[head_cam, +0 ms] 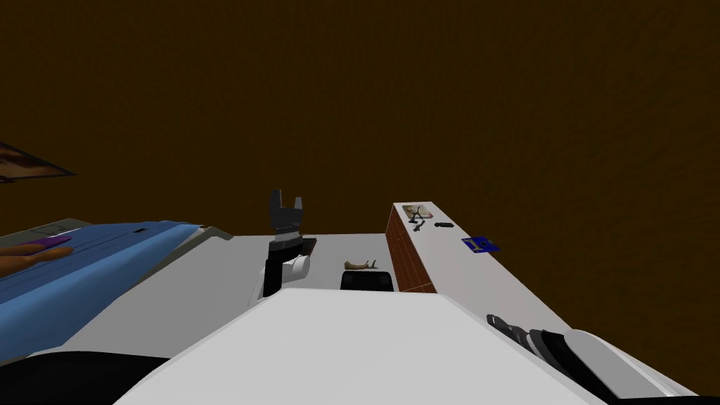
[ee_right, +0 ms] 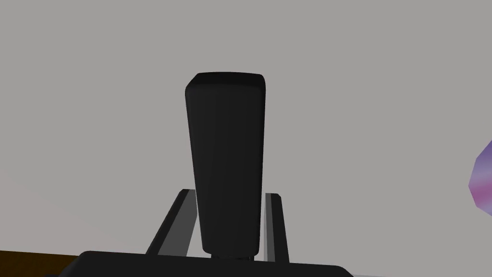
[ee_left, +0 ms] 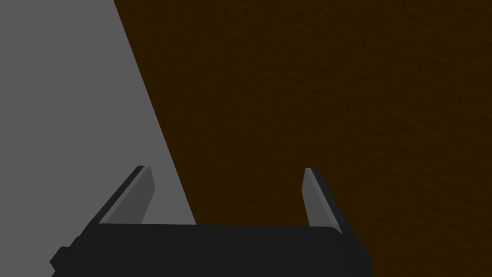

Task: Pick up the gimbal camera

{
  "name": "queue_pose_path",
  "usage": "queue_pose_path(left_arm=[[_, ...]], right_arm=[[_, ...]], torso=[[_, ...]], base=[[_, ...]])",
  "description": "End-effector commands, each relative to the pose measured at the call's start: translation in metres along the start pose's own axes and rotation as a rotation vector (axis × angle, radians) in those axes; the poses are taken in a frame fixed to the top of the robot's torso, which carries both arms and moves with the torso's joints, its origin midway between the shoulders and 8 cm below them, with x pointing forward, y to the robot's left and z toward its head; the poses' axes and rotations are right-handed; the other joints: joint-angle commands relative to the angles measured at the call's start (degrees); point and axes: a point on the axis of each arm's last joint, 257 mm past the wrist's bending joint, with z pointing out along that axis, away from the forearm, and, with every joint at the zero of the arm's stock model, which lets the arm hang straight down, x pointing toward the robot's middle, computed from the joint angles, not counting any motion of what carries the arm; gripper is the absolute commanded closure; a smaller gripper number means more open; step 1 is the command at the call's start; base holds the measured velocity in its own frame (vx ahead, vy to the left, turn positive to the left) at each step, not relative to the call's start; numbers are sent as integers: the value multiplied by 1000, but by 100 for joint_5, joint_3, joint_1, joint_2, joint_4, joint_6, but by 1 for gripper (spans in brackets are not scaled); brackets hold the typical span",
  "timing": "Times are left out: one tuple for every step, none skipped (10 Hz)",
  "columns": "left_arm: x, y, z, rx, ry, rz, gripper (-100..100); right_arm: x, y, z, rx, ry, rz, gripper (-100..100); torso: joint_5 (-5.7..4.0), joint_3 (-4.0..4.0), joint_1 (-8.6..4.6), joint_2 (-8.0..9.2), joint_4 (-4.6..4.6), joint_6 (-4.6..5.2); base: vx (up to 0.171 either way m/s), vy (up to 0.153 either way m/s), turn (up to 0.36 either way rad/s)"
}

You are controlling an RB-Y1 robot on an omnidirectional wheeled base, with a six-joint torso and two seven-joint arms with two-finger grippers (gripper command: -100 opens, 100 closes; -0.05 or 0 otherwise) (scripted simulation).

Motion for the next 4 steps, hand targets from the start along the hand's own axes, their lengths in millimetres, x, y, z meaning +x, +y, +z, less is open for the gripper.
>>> queue_pose_path(left_arm=[[0, 0, 0, 0, 0, 0, 0], [0, 0, 0, 0, 0, 0, 0], [0, 0, 0, 0, 0, 0, 0], [0, 0, 0, 0, 0, 0, 0]], right_arm=[[2, -5, -13, -2, 0, -10, 100], [3, -6, -18, -3, 0, -14, 100], [2, -6, -13, 0, 2, -13, 100], [2, -6, -14, -2, 1, -12, 0]], torso=[[0, 0, 0, 0, 0, 0], [5, 0, 8, -1, 0, 5], [5, -1, 13, -1, -1, 4], [1, -1, 8, -1, -1, 2]], base=[[6, 19, -106], [7, 27, -94], [2, 11, -15], [0, 0, 0]])
